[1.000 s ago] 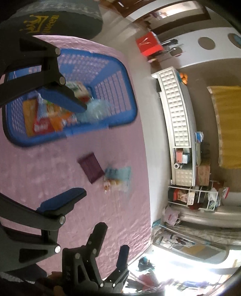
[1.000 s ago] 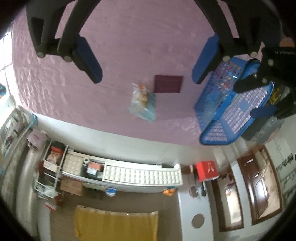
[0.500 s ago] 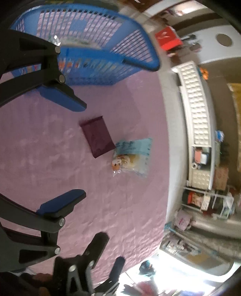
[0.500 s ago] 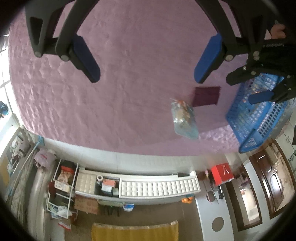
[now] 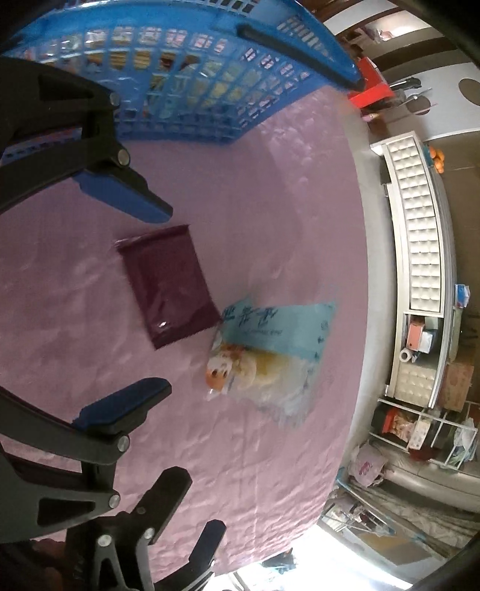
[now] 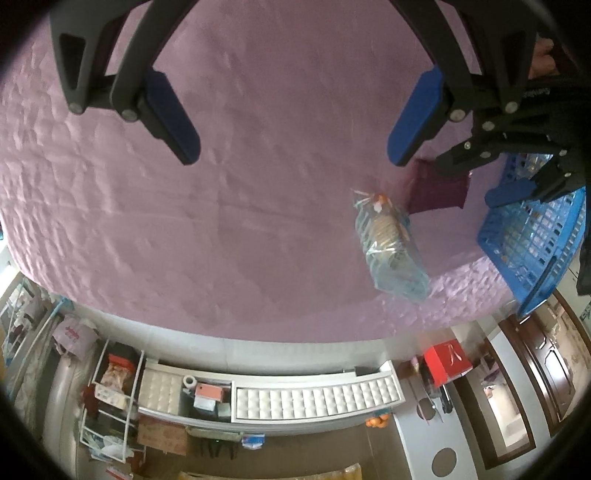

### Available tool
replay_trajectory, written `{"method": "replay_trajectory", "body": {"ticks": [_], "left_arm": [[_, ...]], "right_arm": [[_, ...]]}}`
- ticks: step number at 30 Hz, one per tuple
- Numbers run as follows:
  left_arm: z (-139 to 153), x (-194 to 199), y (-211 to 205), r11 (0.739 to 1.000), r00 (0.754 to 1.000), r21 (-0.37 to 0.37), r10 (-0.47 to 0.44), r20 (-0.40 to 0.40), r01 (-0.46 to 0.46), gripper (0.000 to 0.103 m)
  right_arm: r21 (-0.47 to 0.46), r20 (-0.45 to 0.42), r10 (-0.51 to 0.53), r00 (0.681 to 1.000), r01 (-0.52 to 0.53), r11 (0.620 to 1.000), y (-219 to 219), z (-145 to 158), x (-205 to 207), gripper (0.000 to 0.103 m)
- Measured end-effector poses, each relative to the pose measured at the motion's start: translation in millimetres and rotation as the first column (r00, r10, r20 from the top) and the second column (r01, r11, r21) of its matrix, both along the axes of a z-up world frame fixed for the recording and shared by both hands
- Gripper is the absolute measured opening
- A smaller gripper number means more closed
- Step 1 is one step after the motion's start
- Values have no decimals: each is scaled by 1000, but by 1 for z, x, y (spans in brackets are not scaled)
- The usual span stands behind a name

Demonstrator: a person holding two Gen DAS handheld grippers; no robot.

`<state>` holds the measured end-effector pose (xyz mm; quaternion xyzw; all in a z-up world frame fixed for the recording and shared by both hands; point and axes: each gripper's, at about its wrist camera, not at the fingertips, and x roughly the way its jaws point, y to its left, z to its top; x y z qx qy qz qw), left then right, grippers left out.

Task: Organize snacks
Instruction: 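Grasp the maroon packet with left tool while right tool grasps the clear blue-print bag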

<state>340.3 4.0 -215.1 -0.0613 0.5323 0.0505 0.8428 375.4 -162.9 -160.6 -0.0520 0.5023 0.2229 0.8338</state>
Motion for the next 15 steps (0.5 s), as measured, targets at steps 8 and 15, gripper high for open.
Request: {"method": "replay_trajectory", "body": {"ticks": [8,15], "left_arm": [[-17,12,9,1000,1000,-7,2,-30,-2,84],[-33,17,21,999,999,17,36,-31,-35,86]], "right_arm": [[-1,-26,13,1000,-13,1000,10,-16,7,103],[8,-44,3,999,-3,1000,6,-21,9,103]]}}
